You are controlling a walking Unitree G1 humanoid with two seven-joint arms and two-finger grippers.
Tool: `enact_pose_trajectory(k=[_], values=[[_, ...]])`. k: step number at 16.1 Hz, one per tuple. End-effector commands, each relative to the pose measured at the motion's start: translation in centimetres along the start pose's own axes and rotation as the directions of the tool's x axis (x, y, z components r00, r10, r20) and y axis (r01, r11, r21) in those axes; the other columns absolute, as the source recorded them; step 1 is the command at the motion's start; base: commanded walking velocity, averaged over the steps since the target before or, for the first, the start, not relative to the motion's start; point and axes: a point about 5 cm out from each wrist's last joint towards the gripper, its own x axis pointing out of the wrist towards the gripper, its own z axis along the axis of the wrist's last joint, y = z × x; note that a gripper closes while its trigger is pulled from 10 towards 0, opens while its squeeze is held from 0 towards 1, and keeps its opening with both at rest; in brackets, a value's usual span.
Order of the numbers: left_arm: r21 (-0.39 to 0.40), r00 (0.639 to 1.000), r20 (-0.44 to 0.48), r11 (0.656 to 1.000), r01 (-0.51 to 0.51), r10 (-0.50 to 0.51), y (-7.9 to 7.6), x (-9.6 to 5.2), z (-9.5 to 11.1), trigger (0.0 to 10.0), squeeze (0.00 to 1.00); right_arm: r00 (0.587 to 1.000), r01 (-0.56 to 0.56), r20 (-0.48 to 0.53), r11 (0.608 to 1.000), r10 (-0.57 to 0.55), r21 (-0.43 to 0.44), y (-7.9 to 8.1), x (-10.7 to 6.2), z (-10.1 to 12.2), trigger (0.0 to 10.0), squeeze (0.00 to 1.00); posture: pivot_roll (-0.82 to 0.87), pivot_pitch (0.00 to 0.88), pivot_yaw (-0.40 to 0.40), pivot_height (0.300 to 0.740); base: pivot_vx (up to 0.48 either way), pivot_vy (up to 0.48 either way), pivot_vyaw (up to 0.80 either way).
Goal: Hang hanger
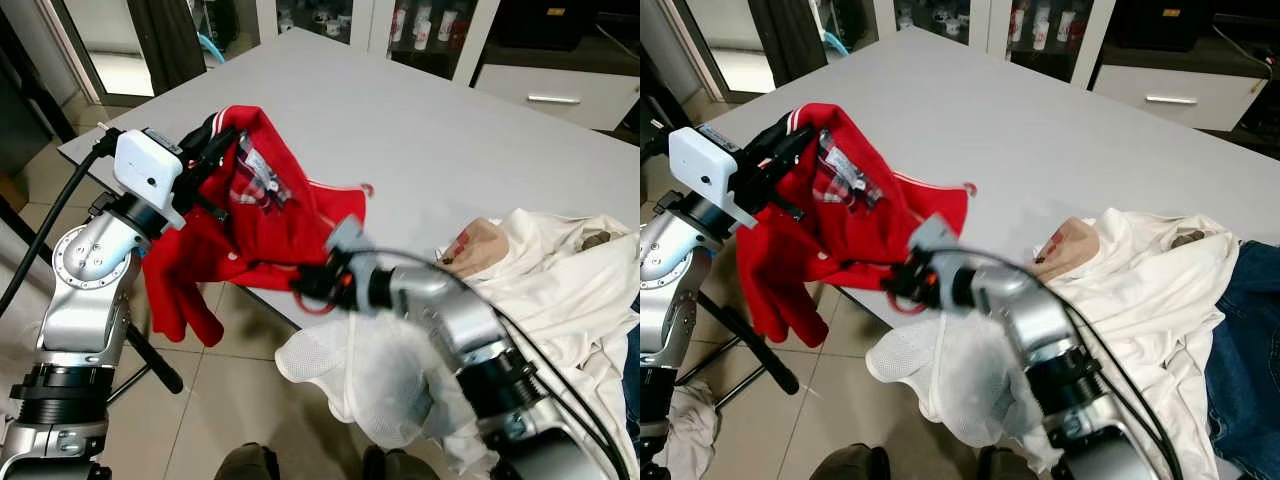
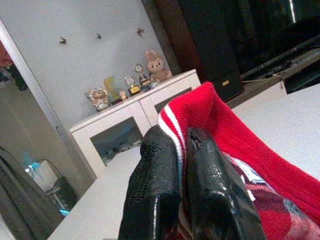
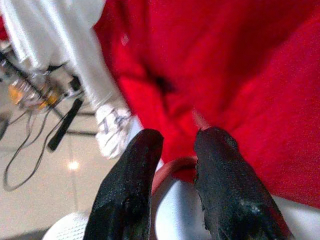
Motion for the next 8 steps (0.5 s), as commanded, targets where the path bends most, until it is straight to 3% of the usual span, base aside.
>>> enact_pose_trajectory(k=[1, 4, 5, 7, 8], values=[[0.011, 1.000, 0.020, 1.000, 0.013, -0.013, 0.1, 0.2, 0.5, 10.0, 0.00, 0.998, 0.048, 0.030, 0.999, -0.048, -0.002, -0.6, -0.4, 0.5, 10.0, 0.00, 0.08, 0.085, 0.040, 0.740, 0.000, 0.000, 0.00], [0.008, 1.000, 0.019, 1.000, 0.017, -0.017, 0.0, 0.1, 0.5, 10.0, 0.00, 0.984, 0.146, -0.075, 0.968, -0.164, -0.206, -1.2, -0.2, -0.9, 10.0, 0.00, 0.08, 0.087, 0.043, 0.740, 0.000, 0.000, 0.00], [0.006, 1.000, 0.020, 1.000, 0.018, -0.018, 0.0, 0.2, 0.5, 10.0, 0.00, 0.974, 0.126, -0.141, 0.944, -0.176, -0.305, -0.8, 0.2, -1.9, 10.0, 0.00, 0.08, 0.087, 0.043, 0.740, 0.000, 0.000, 0.00], [0.006, 1.000, 0.022, 1.000, 0.020, -0.020, 0.0, 0.2, 0.5, 10.0, 0.00, 0.968, 0.081, -0.194, 0.928, -0.161, -0.364, -0.3, 0.6, -2.7, 10.0, 0.00, 0.08, 0.087, 0.043, 0.740, 0.000, 0.000, 0.00], [0.004, 0.999, 0.024, 1.000, 0.023, -0.023, -0.1, 0.3, 0.6, 10.0, 0.00, 0.963, 0.007, -0.245, 0.922, -0.110, -0.387, 0.6, 0.7, -3.5, 10.0, 0.00, 0.08, 0.089, 0.045, 0.740, 0.000, 0.000, 0.00]])
